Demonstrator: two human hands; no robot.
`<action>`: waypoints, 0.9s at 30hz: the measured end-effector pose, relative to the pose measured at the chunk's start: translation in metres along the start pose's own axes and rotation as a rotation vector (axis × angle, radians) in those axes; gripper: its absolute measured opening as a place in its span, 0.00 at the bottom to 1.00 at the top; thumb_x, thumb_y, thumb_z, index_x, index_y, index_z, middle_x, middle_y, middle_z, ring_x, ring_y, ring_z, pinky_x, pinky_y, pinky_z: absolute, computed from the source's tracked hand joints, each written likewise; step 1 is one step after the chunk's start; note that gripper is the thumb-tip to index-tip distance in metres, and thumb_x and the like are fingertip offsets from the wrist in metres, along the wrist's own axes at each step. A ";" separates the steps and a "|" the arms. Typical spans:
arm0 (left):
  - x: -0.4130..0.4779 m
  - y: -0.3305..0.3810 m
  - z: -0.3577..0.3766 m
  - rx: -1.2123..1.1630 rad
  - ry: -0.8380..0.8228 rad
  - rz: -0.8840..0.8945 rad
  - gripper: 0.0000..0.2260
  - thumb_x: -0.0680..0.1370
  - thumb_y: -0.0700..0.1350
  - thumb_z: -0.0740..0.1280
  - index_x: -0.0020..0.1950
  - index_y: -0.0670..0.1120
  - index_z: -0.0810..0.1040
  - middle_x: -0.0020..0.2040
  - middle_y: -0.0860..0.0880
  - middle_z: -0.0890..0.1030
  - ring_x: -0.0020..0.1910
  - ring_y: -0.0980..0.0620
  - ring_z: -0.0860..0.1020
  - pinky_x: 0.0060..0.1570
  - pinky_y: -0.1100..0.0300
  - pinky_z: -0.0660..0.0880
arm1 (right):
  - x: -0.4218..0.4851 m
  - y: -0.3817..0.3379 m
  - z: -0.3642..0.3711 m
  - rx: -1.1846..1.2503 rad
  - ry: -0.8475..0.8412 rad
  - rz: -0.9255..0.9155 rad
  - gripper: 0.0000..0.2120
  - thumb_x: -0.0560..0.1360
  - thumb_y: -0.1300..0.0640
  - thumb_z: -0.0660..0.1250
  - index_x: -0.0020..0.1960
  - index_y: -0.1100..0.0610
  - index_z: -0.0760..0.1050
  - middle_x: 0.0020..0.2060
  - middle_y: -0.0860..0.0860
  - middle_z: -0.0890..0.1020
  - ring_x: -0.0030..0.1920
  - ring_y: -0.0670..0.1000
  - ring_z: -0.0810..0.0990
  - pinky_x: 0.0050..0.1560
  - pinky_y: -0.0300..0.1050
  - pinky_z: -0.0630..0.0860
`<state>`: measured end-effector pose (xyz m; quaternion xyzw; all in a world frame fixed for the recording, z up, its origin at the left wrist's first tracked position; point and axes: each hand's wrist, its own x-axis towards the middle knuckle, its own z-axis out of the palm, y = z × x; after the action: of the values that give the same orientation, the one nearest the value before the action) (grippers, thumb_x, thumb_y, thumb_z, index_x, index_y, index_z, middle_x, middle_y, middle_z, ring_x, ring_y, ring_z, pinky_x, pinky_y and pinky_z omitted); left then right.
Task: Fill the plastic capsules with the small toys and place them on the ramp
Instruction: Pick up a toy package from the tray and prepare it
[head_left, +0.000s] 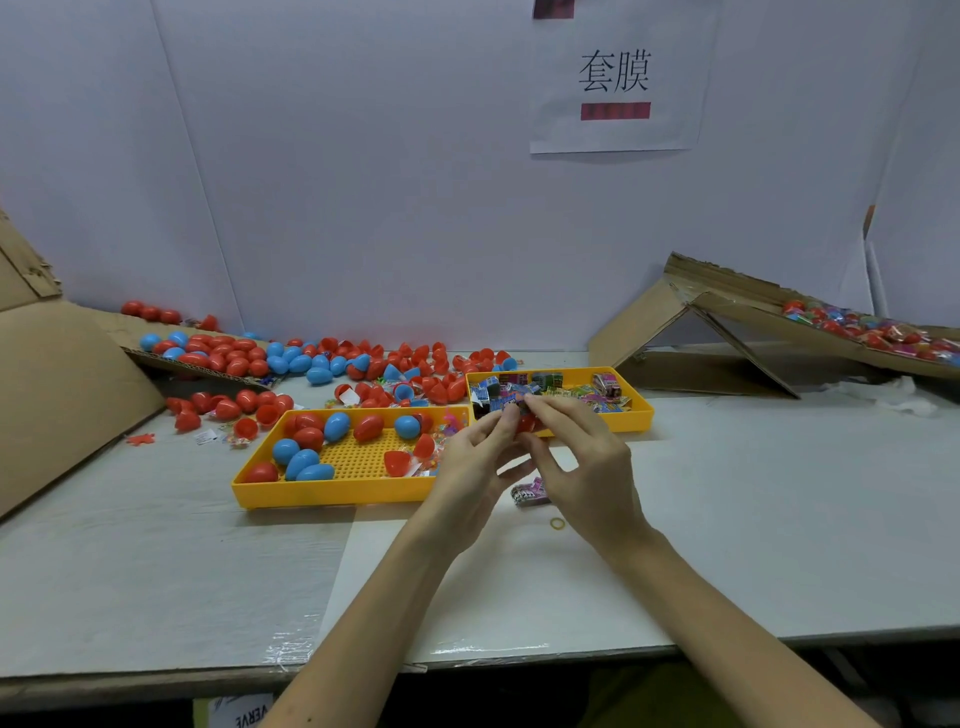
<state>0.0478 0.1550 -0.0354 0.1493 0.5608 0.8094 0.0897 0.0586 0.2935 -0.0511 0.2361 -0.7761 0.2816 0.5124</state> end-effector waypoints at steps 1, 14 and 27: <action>0.000 0.001 0.000 -0.009 -0.014 -0.017 0.17 0.80 0.52 0.65 0.64 0.44 0.80 0.60 0.38 0.82 0.62 0.44 0.81 0.62 0.50 0.77 | 0.000 0.001 -0.001 -0.001 0.006 0.010 0.17 0.73 0.66 0.73 0.61 0.65 0.80 0.54 0.56 0.84 0.57 0.52 0.81 0.62 0.40 0.76; 0.001 0.003 -0.002 -0.175 -0.100 -0.097 0.22 0.77 0.54 0.65 0.67 0.43 0.76 0.56 0.42 0.84 0.63 0.44 0.79 0.65 0.48 0.73 | 0.000 0.002 -0.003 0.014 0.012 0.084 0.20 0.71 0.65 0.76 0.62 0.61 0.80 0.55 0.53 0.84 0.57 0.52 0.81 0.58 0.49 0.78; 0.003 0.002 -0.003 -0.125 -0.050 -0.112 0.17 0.84 0.51 0.54 0.53 0.44 0.78 0.31 0.48 0.71 0.32 0.54 0.72 0.41 0.57 0.71 | 0.000 0.004 0.000 0.121 -0.058 0.156 0.12 0.80 0.62 0.62 0.61 0.59 0.79 0.56 0.48 0.79 0.59 0.37 0.74 0.58 0.29 0.70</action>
<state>0.0442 0.1530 -0.0344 0.1318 0.5144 0.8325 0.1579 0.0559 0.2965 -0.0518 0.2133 -0.7884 0.3600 0.4509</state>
